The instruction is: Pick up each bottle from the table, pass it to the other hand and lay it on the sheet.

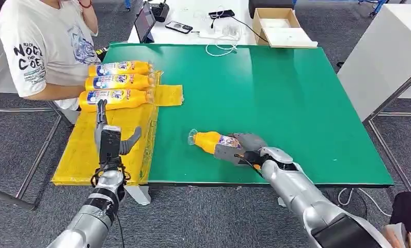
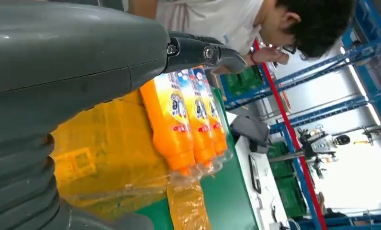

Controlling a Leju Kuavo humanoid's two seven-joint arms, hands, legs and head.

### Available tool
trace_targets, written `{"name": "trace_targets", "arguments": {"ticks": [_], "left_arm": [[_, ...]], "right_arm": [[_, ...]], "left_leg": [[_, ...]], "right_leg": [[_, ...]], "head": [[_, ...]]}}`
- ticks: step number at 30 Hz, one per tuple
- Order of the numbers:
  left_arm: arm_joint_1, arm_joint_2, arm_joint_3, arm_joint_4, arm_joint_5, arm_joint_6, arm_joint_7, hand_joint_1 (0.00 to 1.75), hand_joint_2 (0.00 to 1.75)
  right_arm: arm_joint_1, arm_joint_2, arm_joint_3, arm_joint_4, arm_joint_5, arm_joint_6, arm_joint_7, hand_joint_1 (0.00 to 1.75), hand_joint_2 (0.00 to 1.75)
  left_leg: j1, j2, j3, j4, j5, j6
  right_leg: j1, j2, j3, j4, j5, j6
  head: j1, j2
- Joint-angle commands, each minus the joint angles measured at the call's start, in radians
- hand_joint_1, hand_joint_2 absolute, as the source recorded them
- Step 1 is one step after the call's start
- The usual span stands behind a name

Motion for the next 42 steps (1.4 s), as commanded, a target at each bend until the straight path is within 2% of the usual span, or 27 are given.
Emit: {"name": "trace_targets", "arguments": {"ticks": [1,3,5,9,15,18,21,25,28,31,32,39,42], "left_arm": [[0.005,-0.016,-0.013,0.005,0.010,-0.024,0.004,0.00,1.75],[0.019,-0.040,-0.007,-0.020,0.009,-0.090,0.004,0.00,1.75],[0.036,-0.071,-0.023,-0.080,0.028,-0.197,0.022,0.00,1.75],[0.039,-0.083,-0.034,-0.102,0.022,-0.199,0.042,0.00,1.75],[0.040,-0.075,-0.032,-0.103,0.023,-0.203,0.042,0.00,1.75],[0.054,-0.100,-0.067,-0.172,0.103,-0.372,0.090,0.00,1.75],[0.070,-0.110,-0.118,-0.238,0.203,-0.494,0.167,0.00,1.75],[0.083,-0.085,-0.170,-0.274,0.350,-0.670,0.223,0.00,1.75],[0.086,-0.058,-0.198,-0.275,0.438,-0.807,0.238,0.00,1.75],[0.085,-0.054,-0.197,-0.267,0.452,-0.827,0.239,0.00,1.75],[0.085,-0.054,-0.197,-0.267,0.452,-0.827,0.239,0.00,1.75],[0.081,-0.055,-0.195,-0.262,0.453,-0.828,0.238,0.00,1.75],[0.070,-0.050,-0.205,-0.228,0.492,-0.910,0.253,0.00,1.75]], "right_arm": [[0.255,0.063,-0.244,-0.284,-0.218,-0.288,-0.148,1.75,1.75],[0.353,0.102,-0.349,-0.550,-0.226,-0.432,-0.165,1.75,1.75],[0.402,0.136,-0.426,-0.705,-0.216,-0.551,-0.218,1.75,1.75],[0.413,0.131,-0.434,-0.732,-0.216,-0.546,-0.218,1.75,1.75],[0.412,0.133,-0.436,-0.713,-0.213,-0.549,-0.223,1.75,1.75],[0.434,0.174,-0.507,-0.782,-0.197,-0.690,-0.350,1.75,1.75],[0.463,0.181,-0.530,-0.841,-0.157,-0.749,-0.381,1.75,1.75],[0.455,0.172,-0.518,-0.766,-0.131,-0.723,-0.410,1.75,1.75],[0.450,0.171,-0.457,-0.691,-0.092,-0.681,-0.464,1.75,1.75],[0.450,0.183,-0.432,-0.669,-0.074,-0.684,-0.479,1.75,1.75],[0.450,0.183,-0.432,-0.669,-0.074,-0.684,-0.479,1.75,1.75],[0.444,0.178,-0.432,-0.667,-0.073,-0.684,-0.479,1.75,1.75],[0.440,0.182,-0.373,-0.630,-0.032,-0.661,-0.487,1.75,1.75]], "left_leg": [[0.001,-0.002,0.005,-0.003,-0.001,0.001],[0.002,0.000,0.005,-0.003,-0.001,0.000],[0.001,0.001,0.001,-0.001,-0.002,-0.001],[0.000,-0.004,-0.006,0.002,-0.002,-0.001],[0.000,-0.001,-0.009,0.000,-0.002,0.000],[0.000,-0.001,-0.008,0.001,-0.003,0.000],[0.000,-0.003,-0.012,0.000,-0.001,0.000],[0.000,0.000,-0.010,0.000,-0.002,0.000],[0.000,0.002,-0.006,-0.001,-0.004,0.000],[0.001,0.001,-0.011,-0.001,-0.002,-0.001],[0.000,0.003,-0.007,-0.001,-0.003,-0.001],[0.000,0.001,-0.011,-0.001,-0.002,0.000],[0.000,0.002,-0.007,-0.001,-0.004,0.000]], "right_leg": [[0.002,-0.003,0.006,-0.004,-0.001,-0.003],[0.003,-0.001,0.006,-0.004,-0.001,-0.003],[0.002,0.002,0.001,0.000,-0.001,-0.002],[0.002,-0.002,-0.004,0.003,-0.003,-0.002],[0.000,0.002,-0.007,0.001,-0.001,-0.001],[0.000,0.001,-0.007,0.001,-0.002,-0.003],[0.000,0.000,-0.011,0.001,-0.001,-0.001],[0.000,0.002,-0.008,0.000,-0.002,-0.001],[0.001,0.004,-0.005,0.000,-0.002,-0.003],[0.001,0.004,-0.009,-0.001,0.000,-0.001],[0.001,0.005,-0.006,-0.001,-0.001,-0.003],[0.001,0.004,-0.009,0.000,-0.001,-0.001],[0.001,0.004,-0.005,0.000,-0.002,-0.003]], "head": [[0.000,0.000],[0.001,0.000],[0.000,0.000],[-0.001,0.000],[0.000,0.000],[0.000,0.000],[0.000,0.000],[0.000,0.000],[-0.001,0.000],[0.000,0.000],[0.000,0.000],[0.000,0.000],[0.000,0.000]]}}
